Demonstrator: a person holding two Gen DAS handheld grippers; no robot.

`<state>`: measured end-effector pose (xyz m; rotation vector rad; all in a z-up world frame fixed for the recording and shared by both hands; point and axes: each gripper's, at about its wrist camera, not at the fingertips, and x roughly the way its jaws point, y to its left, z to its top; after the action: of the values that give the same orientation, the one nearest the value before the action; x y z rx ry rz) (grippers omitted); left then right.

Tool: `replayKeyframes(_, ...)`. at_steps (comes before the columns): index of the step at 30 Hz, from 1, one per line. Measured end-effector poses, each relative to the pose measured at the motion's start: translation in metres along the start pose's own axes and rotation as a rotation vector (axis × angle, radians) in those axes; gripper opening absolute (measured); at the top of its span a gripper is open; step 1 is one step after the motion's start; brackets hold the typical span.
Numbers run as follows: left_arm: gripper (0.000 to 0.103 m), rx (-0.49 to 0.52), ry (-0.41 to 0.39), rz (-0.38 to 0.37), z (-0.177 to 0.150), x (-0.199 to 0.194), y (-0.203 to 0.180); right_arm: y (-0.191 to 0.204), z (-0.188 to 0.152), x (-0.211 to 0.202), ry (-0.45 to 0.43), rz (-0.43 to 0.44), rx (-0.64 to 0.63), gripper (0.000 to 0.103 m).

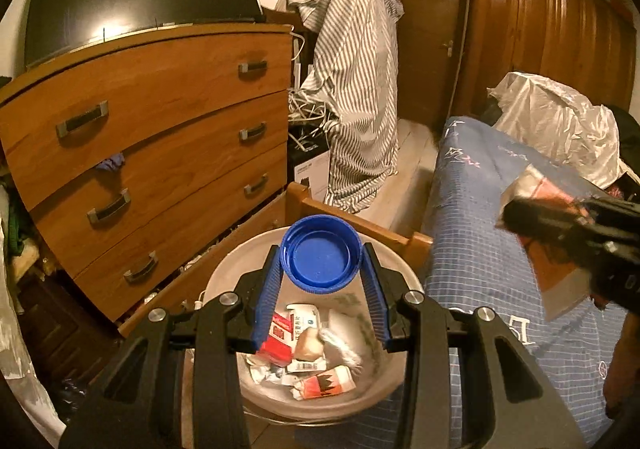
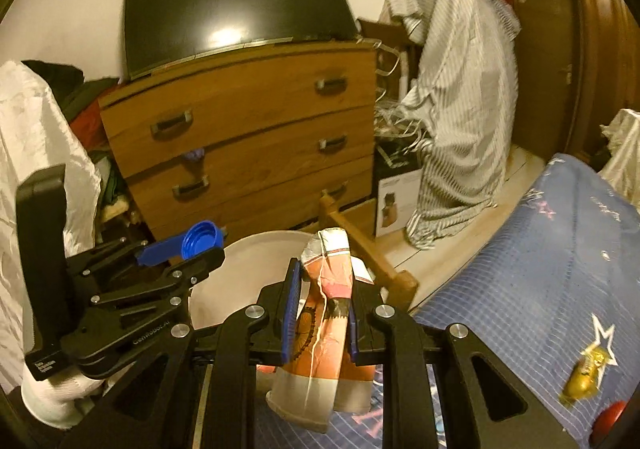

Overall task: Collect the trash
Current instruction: 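Open both tools to drop the paper cup and bottle cap into the bucket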

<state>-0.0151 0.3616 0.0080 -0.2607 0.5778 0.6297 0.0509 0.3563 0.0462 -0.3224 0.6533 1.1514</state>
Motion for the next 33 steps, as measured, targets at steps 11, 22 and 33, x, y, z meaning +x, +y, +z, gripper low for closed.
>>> replayKeyframes(11, 0.038, -0.001, 0.149, -0.037, 0.007, 0.053, 0.027, 0.007, 0.026, 0.09, 0.172, 0.065, 0.004, 0.021)
replayKeyframes(22, 0.038, 0.003, 0.28, -0.05, 0.001, 0.094, 0.054, -0.007, 0.029, 0.168, 0.378, 0.104, 0.013, 0.021)
replayKeyframes(33, 0.038, -0.003, 0.317, -0.034, -0.01, 0.111, 0.075, -0.029, 0.02, 0.19, 0.419, 0.112, 0.031, 0.021)
